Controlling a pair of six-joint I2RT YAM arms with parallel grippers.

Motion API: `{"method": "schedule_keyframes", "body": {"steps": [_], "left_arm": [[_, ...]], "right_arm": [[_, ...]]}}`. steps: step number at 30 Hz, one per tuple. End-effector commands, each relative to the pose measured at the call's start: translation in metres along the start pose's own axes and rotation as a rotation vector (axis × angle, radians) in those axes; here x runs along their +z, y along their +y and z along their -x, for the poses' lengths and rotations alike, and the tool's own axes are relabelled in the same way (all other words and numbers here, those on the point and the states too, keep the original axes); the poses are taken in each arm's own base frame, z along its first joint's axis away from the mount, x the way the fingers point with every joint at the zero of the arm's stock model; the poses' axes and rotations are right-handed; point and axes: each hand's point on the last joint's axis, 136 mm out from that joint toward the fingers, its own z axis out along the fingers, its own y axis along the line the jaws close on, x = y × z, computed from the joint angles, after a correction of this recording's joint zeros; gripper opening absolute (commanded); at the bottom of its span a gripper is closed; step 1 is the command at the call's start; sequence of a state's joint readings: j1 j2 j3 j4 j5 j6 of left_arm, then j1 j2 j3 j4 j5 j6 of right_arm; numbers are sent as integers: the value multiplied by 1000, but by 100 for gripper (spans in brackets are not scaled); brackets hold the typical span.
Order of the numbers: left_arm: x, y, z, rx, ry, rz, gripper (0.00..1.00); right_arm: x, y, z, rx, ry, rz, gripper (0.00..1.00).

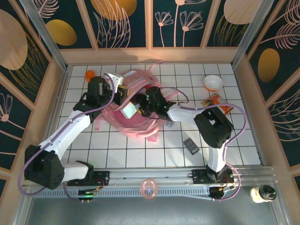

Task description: Pack the student bag

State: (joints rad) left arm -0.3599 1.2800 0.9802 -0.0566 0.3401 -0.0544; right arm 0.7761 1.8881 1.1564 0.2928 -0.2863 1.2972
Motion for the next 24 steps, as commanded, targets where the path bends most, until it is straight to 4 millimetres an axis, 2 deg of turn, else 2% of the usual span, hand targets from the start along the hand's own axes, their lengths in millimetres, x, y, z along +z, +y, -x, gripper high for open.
{"method": "schedule_keyframes", "body": {"steps": [1, 3, 10, 13, 18, 21, 24], "left_arm": [[-25, -20, 65, 79, -214, -56, 0], [-24, -20, 62, 72, -209, -56, 0], [-20, -18, 56, 69, -196, -54, 0], [-22, -19, 56, 68, -198, -57, 0], [-23, -20, 56, 64, -210, -60, 0], [-24, -23, 55, 56, -211, -77, 0], [-26, -24, 56, 57, -215, -84, 0]], "right_arm": [[-12, 17, 0, 10, -5, 71, 72], [-19, 9, -7, 14, 2, 61, 76], [-38, -16, -35, 41, 7, 45, 76], [-39, -23, -51, 41, 18, 13, 70], [-22, -30, -57, 45, 44, 11, 56], [-3, -24, -50, 19, 51, 29, 44], [17, -14, -38, -18, 43, 45, 39]]}}
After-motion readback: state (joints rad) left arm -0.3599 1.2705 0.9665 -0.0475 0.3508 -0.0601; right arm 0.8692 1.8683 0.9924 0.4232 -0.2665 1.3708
